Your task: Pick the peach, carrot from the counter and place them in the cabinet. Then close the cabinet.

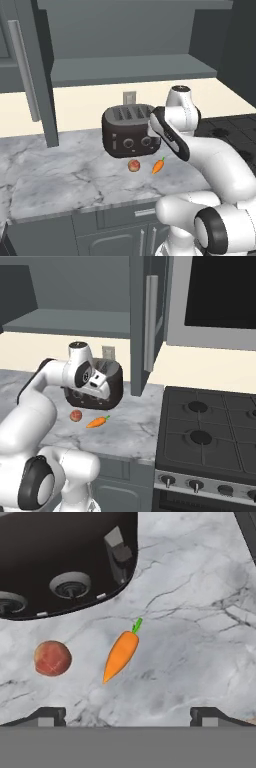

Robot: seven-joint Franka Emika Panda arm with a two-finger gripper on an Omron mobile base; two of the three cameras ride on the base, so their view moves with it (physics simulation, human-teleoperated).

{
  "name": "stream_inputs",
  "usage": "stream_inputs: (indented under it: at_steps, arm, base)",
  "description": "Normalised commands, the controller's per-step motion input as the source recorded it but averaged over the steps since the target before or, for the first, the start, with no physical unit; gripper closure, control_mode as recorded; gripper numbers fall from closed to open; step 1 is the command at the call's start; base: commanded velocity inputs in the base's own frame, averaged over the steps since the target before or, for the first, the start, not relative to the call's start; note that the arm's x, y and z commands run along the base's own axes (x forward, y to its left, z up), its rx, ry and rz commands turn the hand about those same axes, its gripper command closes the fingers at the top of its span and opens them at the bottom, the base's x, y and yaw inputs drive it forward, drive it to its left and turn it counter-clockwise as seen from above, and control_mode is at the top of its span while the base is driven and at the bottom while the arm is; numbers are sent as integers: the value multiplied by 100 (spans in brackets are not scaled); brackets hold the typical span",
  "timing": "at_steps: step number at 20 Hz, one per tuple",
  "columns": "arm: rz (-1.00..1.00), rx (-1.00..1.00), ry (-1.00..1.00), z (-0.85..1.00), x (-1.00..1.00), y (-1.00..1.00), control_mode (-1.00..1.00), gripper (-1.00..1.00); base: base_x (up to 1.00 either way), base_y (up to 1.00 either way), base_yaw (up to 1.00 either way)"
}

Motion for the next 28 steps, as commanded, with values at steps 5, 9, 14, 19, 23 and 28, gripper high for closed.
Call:
stream_inputs:
  at_steps: [5,9,14,19,23,28]
  arm:
    - [-2,0,2,-63,24,0,-100,-100]
    - [-3,0,1,-68,26,0,-100,-100]
    - [-4,0,0,-59,19,0,-100,-100]
    - [-6,0,0,-51,12,0,-100,-100]
    - [-8,0,0,-44,2,0,-100,-100]
    - [-8,0,0,-40,6,0,-100,-100]
  base:
    - [0,0,0]
    - [0,0,0]
    - [0,0,0]
    - [0,0,0]
    - [0,0,0]
    - [0,0,0]
